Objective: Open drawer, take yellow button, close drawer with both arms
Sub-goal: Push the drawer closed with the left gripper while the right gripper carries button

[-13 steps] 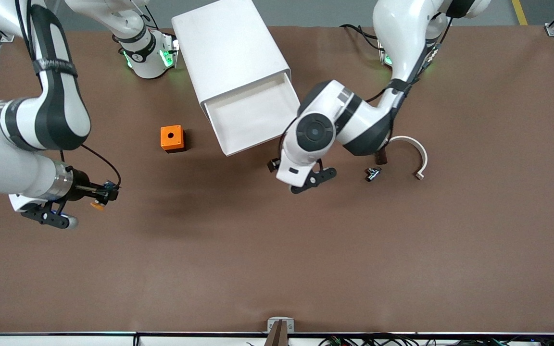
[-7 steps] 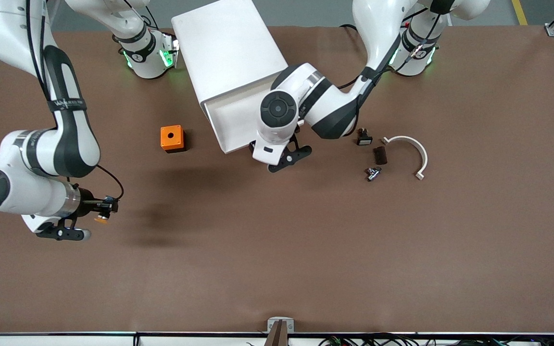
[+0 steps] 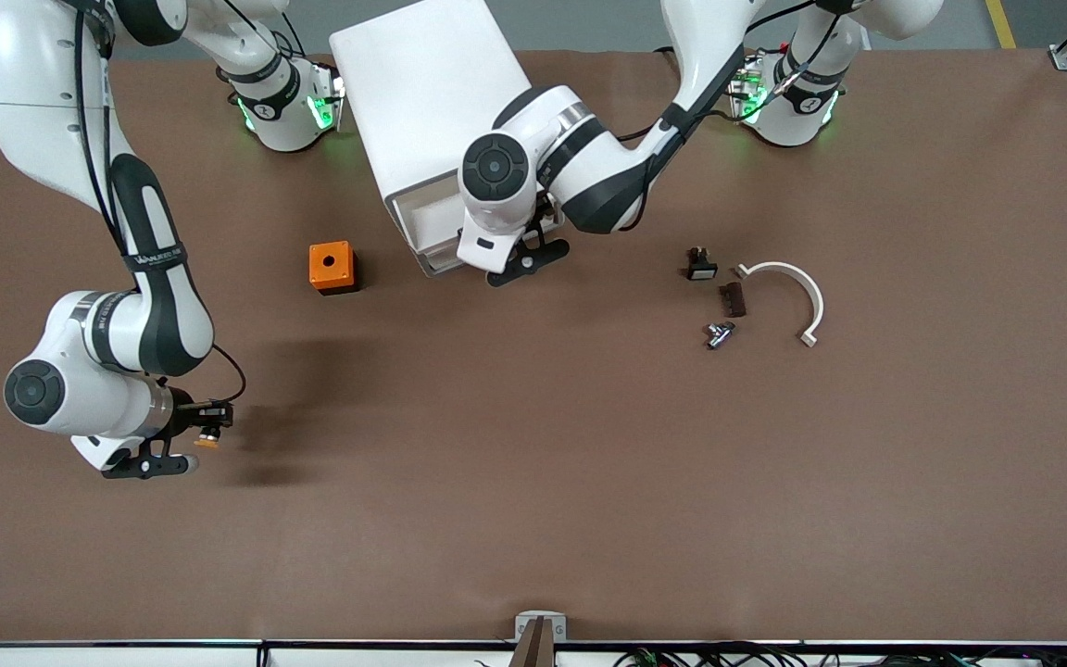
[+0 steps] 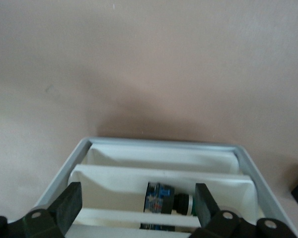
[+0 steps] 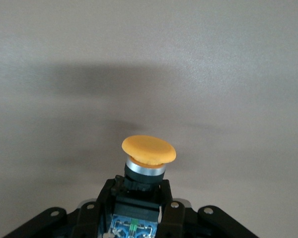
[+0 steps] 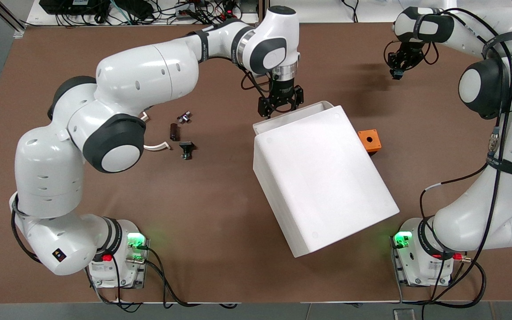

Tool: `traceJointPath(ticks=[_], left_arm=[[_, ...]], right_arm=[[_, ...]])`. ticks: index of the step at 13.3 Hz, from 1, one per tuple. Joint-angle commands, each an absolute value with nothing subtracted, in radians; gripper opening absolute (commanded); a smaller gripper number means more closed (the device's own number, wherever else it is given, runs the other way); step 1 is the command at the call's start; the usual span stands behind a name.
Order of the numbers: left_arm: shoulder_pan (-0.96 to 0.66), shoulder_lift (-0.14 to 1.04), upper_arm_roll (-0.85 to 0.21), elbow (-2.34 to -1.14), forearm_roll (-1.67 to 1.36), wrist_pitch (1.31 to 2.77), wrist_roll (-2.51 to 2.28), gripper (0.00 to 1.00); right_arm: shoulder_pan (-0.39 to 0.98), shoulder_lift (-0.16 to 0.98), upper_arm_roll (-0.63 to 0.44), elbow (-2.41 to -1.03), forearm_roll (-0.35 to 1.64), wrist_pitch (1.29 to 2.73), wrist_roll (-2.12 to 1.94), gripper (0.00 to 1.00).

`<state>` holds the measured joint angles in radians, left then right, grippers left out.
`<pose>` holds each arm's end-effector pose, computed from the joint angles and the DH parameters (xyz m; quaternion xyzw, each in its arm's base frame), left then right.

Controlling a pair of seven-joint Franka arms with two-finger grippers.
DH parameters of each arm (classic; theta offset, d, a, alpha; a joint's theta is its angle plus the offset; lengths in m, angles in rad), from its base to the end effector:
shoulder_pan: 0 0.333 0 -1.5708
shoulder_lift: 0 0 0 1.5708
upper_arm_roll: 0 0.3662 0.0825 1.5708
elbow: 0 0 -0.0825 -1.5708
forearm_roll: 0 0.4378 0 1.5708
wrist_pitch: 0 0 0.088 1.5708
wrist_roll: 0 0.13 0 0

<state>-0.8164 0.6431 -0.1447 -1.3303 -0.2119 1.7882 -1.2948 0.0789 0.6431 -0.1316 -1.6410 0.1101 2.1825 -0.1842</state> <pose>0.4498 -0.6428 0.3451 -0.9639 -0.2051 0.1689 0.0181 0.7454 -0.0228 0.2175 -0.9979 -0.0430 0.0466 0.0091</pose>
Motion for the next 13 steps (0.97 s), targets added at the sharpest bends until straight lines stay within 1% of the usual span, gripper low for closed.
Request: traceJointPath(ticks=[1,4,5,6,7,8,9,10,11,13], left_arm=[[-0.819,0.614,-0.184,-1.368,-0.199,1.789,-1.333,1.0],[-0.819,0.617,-0.212,-1.373,-0.199,1.792,-1.351,1.0],[-0.821,0.62,-0.219,-1.373,-0.199,1.793,-1.358,1.0],[-0.824,0.62,-0.224,-1.374,-0.199,1.795,-1.359,1.0],[-0.831,0.624,-0.224,-1.374,-0.199,1.795,-1.359,1.0],[-0.839,0.626,-0.224,-1.374,-0.199,1.795,-1.361,1.0],[-0.842,0.627,-0.224,-1.374,-0.199,1.796,-1.362,1.0],[-0.848,0.63,-0.225,-1.374,-0.199,1.796,-1.365,1.0],[-0.863,0.635,-0.224,-1.377,-0.199,1.796,-1.365,1.0],[-0.876,0.641,-0.224,-1.378,-0.198,1.796,-1.365,1.0]], right_arm=[[0.058,0.638,-0.112,-1.716,0.097,2.293,-0.233,0.04],[0.057,0.655,-0.109,-1.762,0.101,2.368,-0.233,0.08],[0.057,0.658,-0.109,-1.764,0.107,2.37,-0.233,0.12],[0.055,0.66,-0.109,-1.764,0.109,2.368,-0.232,0.2],[0.055,0.658,-0.109,-1.764,0.112,2.367,-0.226,0.29],[0.055,0.658,-0.109,-1.763,0.113,2.362,-0.221,0.5],[0.055,0.658,-0.109,-1.76,0.12,2.361,-0.219,0.66],[0.057,0.655,-0.109,-1.758,0.12,2.359,-0.218,0.87],[0.06,0.647,-0.109,-1.759,0.12,2.355,-0.218,1.0],[0.058,0.612,-0.109,-1.735,0.12,2.297,-0.219,1.0]])
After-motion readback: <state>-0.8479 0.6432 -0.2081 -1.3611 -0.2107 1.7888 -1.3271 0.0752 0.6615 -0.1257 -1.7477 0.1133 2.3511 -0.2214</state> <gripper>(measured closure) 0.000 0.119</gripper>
